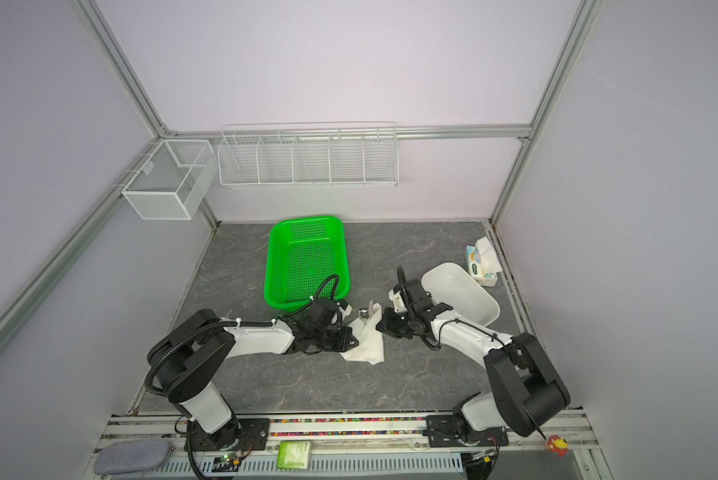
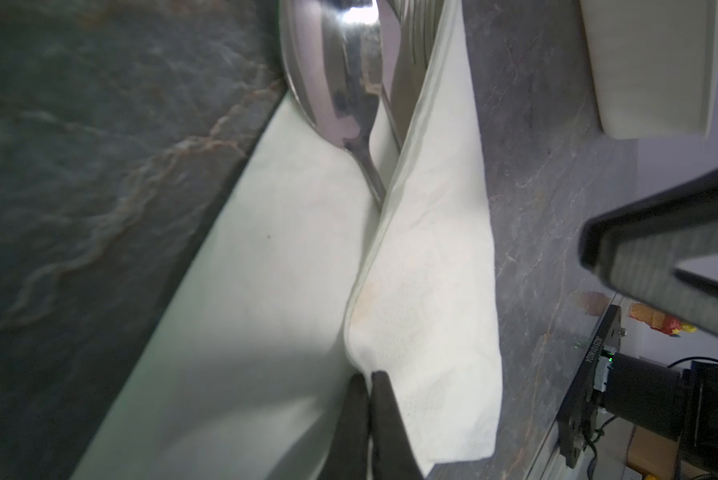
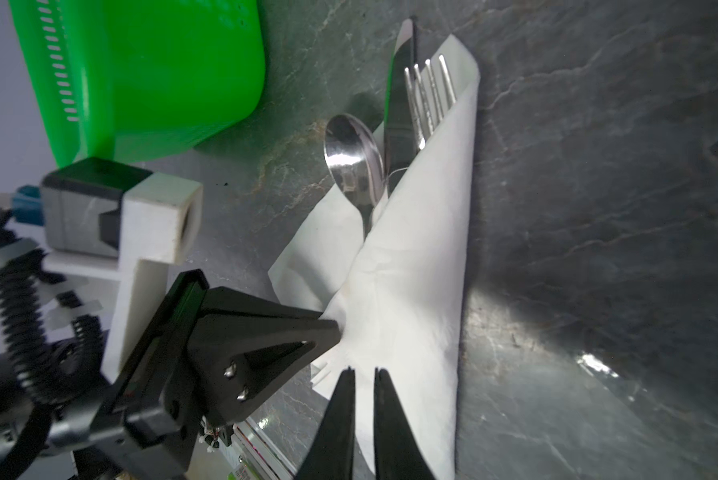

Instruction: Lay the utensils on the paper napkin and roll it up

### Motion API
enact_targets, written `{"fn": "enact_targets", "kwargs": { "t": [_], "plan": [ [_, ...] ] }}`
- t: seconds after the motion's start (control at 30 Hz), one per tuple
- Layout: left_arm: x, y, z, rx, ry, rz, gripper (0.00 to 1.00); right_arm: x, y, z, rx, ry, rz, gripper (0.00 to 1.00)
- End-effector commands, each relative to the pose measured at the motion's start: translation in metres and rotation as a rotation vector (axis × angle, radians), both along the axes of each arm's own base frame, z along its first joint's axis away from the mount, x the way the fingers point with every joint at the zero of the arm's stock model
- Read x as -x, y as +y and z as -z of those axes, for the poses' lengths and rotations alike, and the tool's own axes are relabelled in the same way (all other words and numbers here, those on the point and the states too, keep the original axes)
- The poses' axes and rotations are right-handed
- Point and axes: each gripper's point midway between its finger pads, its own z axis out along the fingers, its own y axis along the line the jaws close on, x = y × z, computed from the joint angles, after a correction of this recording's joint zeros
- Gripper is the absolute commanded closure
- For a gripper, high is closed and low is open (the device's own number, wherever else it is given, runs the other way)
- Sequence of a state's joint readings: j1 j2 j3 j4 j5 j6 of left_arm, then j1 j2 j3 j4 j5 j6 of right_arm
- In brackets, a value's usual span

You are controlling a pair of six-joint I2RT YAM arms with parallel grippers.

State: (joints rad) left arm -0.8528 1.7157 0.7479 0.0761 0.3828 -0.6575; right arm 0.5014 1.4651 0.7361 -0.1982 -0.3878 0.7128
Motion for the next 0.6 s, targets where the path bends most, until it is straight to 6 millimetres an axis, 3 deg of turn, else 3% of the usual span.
{"fn": "enact_targets", "kwargs": {
  "t": [0.0, 0.3, 0.4, 0.57],
  "plan": [
    [-0.002, -0.001, 0.003, -0.013, 0.005, 0.005, 1.00, -0.016, 0.002, 0.005, 0.007, -0.006, 0.038, 0.87],
    [-0.002, -0.002, 0.004, -0.012, 0.011, 0.005, 1.00, -0.007, -0.007, 0.047, 0.073, 0.088, 0.057, 0.87],
    [-0.002, -0.001, 0.004, -0.015, 0.009, 0.005, 1.00, -0.007, -0.008, 0.041, 0.068, 0.075, 0.058, 0.87],
    [-0.003, -0.001, 0.004, -0.016, 0.009, 0.004, 1.00, -0.021, -0.004, 0.012, 0.044, -0.002, 0.042, 0.86]
  ]
}}
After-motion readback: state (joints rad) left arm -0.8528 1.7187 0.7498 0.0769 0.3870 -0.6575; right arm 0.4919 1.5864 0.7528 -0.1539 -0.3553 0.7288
